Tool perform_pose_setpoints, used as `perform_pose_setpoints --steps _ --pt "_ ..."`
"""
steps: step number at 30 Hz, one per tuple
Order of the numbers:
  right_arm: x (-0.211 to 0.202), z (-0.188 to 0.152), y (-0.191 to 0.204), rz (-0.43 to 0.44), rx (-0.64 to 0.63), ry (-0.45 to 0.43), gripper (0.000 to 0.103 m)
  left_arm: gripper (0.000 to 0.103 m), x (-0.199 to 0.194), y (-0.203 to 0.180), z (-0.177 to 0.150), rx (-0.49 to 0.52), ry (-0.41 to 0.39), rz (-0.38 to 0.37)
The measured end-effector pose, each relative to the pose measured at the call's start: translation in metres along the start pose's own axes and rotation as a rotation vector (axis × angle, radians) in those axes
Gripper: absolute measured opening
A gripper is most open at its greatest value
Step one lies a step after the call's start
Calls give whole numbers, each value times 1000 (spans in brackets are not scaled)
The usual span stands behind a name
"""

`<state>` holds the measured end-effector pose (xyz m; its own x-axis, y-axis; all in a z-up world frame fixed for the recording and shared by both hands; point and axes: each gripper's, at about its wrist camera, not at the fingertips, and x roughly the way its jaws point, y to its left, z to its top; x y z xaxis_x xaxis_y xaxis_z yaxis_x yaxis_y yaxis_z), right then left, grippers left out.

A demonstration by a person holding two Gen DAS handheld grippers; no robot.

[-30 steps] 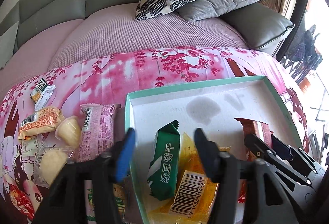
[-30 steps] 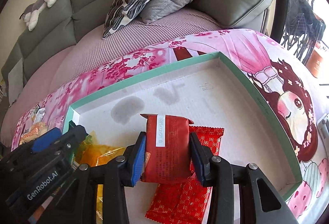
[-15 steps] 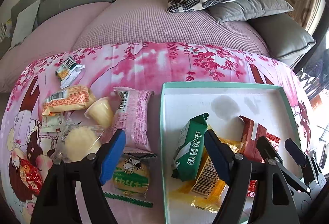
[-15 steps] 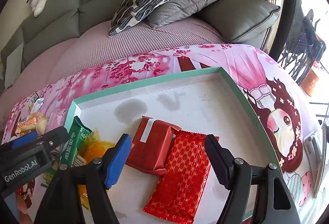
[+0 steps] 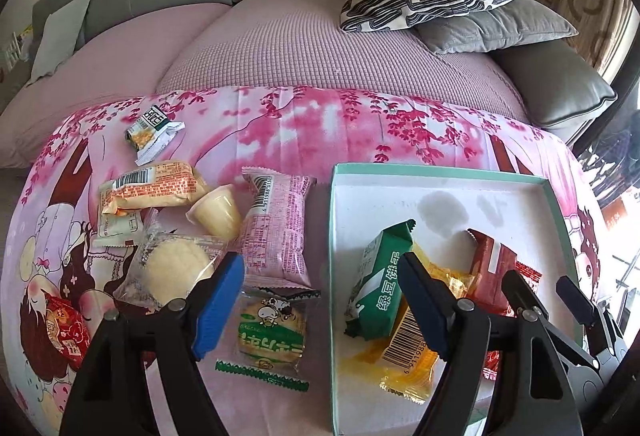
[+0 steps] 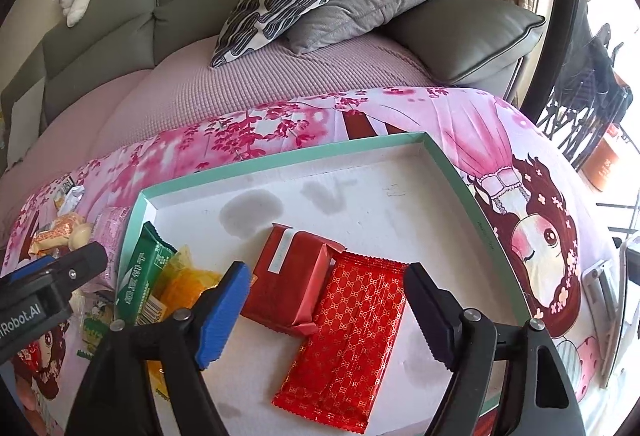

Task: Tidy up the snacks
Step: 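Withdraw both open tools from the tray toward the remaining snacks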

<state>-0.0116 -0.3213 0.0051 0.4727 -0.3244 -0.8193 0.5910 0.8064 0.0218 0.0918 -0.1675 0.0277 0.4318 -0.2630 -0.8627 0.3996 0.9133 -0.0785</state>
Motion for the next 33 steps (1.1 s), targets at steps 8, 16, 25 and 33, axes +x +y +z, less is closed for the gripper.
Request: perform_pose_setpoints --steps 8,16,25,33 --pt "-1 -1 5 -12 -43 -16 103 97 -2 12 2 -51 -26 21" --pt "0 -3 7 3 -68 5 103 100 -6 26 1 -106 -36 13" --pt "-13 -10 17 68 -87 49 103 100 -9 52 -15 -162 -11 -3" --pt "-31 -16 27 99 -85 44 103 99 -15 89 -36 -205 19 35"
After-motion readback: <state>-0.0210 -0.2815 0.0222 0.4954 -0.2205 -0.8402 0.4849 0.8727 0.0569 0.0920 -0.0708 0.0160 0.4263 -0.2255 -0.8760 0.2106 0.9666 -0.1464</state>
